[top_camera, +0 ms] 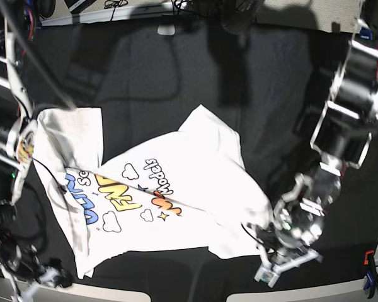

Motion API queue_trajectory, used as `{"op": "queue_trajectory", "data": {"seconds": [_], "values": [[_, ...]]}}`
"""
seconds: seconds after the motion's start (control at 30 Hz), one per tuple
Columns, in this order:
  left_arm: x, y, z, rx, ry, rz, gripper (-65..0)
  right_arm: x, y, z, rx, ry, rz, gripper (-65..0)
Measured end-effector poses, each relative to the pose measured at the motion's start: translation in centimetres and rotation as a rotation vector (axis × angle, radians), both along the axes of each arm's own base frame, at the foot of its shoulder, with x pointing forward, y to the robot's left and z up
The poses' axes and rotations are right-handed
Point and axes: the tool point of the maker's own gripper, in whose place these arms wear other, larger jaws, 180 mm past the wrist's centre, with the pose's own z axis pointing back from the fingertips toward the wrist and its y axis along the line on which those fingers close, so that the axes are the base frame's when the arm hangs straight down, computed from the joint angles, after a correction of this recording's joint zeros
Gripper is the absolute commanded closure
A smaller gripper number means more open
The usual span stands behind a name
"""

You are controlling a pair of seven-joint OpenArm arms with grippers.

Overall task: Layout the t-shirt on the table in an organized manner, then fold the t-shirt properly
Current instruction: 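Release the shirt and raise both grippers away from it, then move the left gripper to the shirt's shoulder edge and grasp it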

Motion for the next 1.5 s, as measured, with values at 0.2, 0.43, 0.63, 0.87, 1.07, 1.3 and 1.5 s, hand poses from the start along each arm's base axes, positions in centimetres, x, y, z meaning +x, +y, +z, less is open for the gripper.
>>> {"op": "queue_trajectory", "data": {"seconds": [0.2, 0.43, 0.63, 0.87, 1.07, 1.3, 1.5], "values": [[-6.2, -5.6, -0.5, -0.105, -0.025, -0.127, -19.2, -5.3, -4.6, -3.9, -0.126, 0.093, -0.031, -31.6], [-13.9, -9.0, 0.0, -0.190, 0.017, -0.193, -19.2, -12.7, -5.4, -8.2, -0.319, 0.182, 0.045, -31.6], [-20.5, -10.7, -0.4, -0.309, 0.040, -0.211, -19.2, -17.4, -4.1, -10.0, -0.407, 0.205, 0.115, -31.6], [-25.0, -10.1, -3.4, -0.470, 0.100, 0.028, -19.2, -18.9, -4.8, -9.1, -0.430, 0.181, 0.092, -31.6], [-27.8, -13.1, -3.9, -0.604, 0.130, 0.079, -19.2, -18.5, -5.2, -8.2, -0.423, 0.153, 0.074, -31.6], [-30.3, -15.8, -8.9, -0.420, 0.157, -0.006, -19.2, -18.3, -5.0, -8.1, -0.416, 0.136, 0.077, -31.5], [-27.9, -14.4, -11.3, -0.183, 0.093, 0.070, -19.2, -18.3, -5.1, -8.1, -0.419, 0.140, 0.075, -31.5]]}}
